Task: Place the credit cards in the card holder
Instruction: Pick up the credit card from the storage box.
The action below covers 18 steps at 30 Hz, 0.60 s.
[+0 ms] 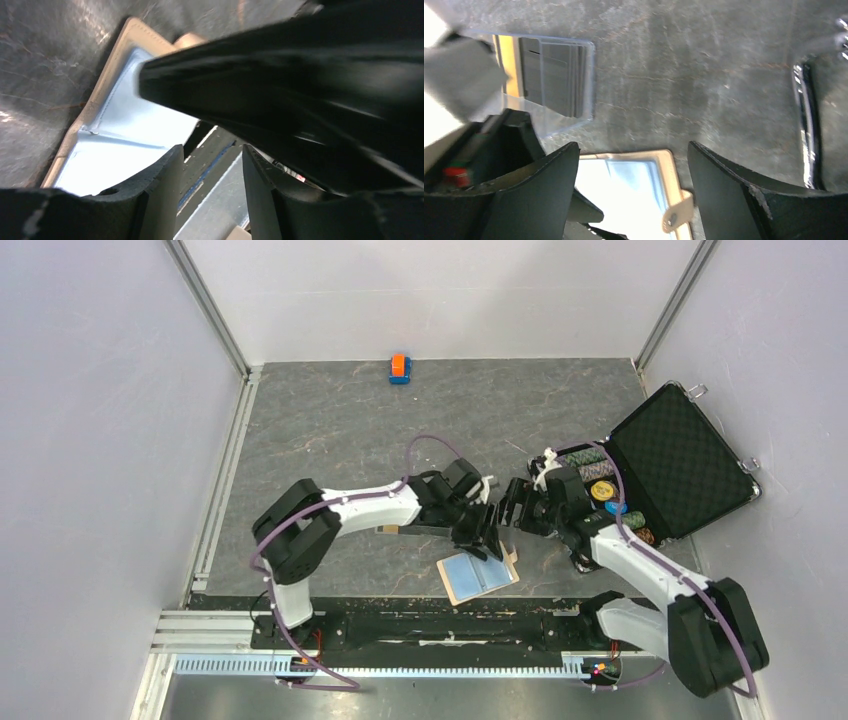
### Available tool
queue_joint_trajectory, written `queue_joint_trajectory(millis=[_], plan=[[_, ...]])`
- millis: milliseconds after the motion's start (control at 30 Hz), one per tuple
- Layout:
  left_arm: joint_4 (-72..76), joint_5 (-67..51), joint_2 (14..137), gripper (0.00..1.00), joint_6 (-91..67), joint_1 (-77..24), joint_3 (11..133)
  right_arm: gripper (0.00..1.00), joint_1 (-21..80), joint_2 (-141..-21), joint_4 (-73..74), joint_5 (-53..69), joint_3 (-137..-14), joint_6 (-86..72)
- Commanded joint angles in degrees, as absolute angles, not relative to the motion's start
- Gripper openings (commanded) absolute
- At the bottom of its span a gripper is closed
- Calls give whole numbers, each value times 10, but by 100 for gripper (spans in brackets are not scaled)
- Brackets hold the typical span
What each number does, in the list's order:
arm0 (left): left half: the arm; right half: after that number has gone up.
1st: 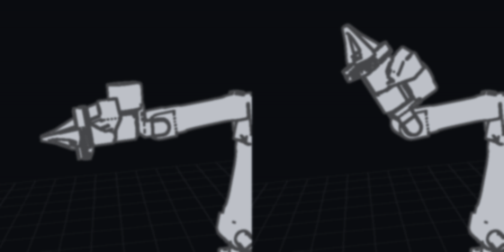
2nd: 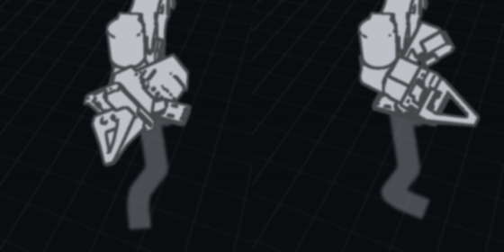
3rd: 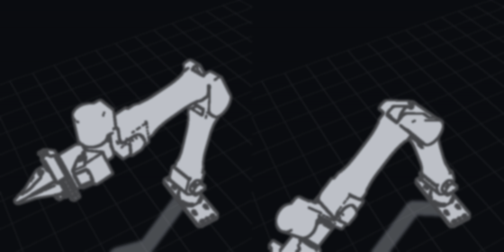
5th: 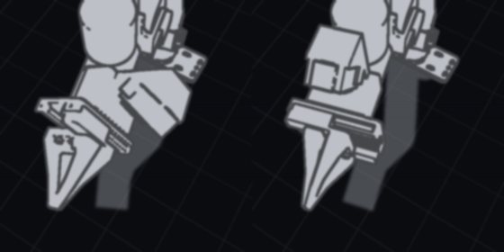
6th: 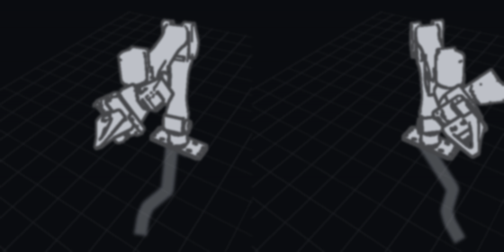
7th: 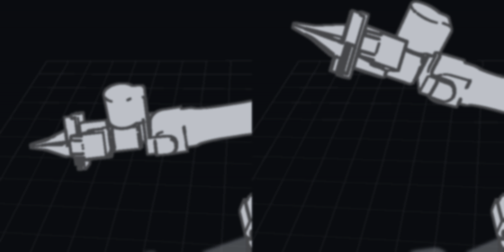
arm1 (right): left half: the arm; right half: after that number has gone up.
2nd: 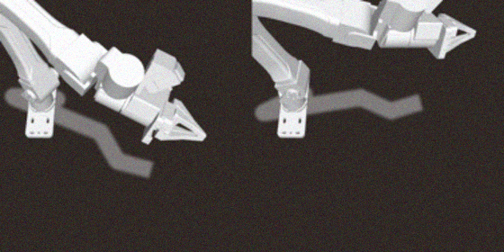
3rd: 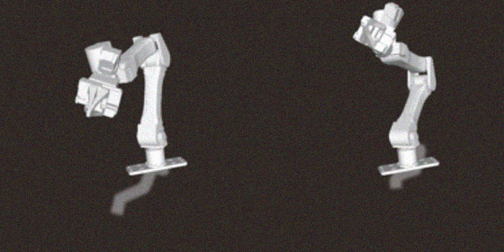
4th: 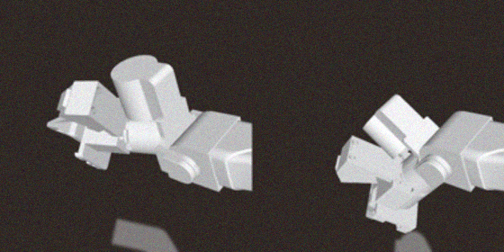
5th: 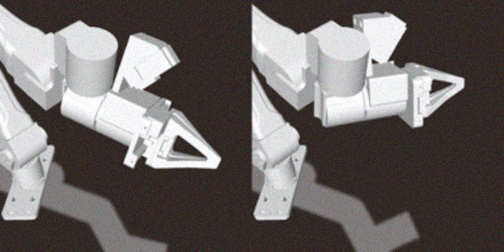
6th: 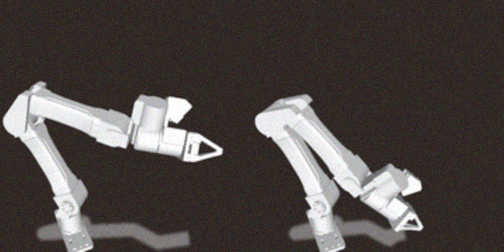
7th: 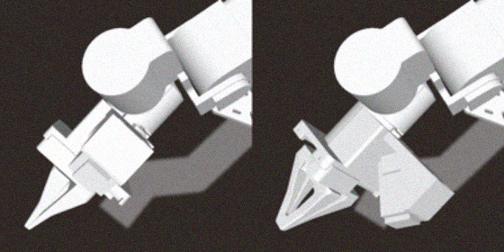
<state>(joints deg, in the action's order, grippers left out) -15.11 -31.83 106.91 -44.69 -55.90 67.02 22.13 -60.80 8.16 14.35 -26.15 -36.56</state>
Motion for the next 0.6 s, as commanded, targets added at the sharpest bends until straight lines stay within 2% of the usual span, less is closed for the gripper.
queue_joint_trajectory(millis=[0,133,300,467,567], plan=[[-71,-367,978,54,-423,-513,662,82,230,-663,31,211,-322,-350],[-3,-406,935,55,-478,-427,603,81,242,-718,11,234,-362,-354],[-22,-427,895,55,-479,-311,564,81,270,-794,5,257,-410,-355],[-280,-310,899,55,-321,-256,632,79,314,-845,5,250,-457,-351],[-367,-224,912,55,-255,-256,664,78,340,-861,17,227,-489,-340]])
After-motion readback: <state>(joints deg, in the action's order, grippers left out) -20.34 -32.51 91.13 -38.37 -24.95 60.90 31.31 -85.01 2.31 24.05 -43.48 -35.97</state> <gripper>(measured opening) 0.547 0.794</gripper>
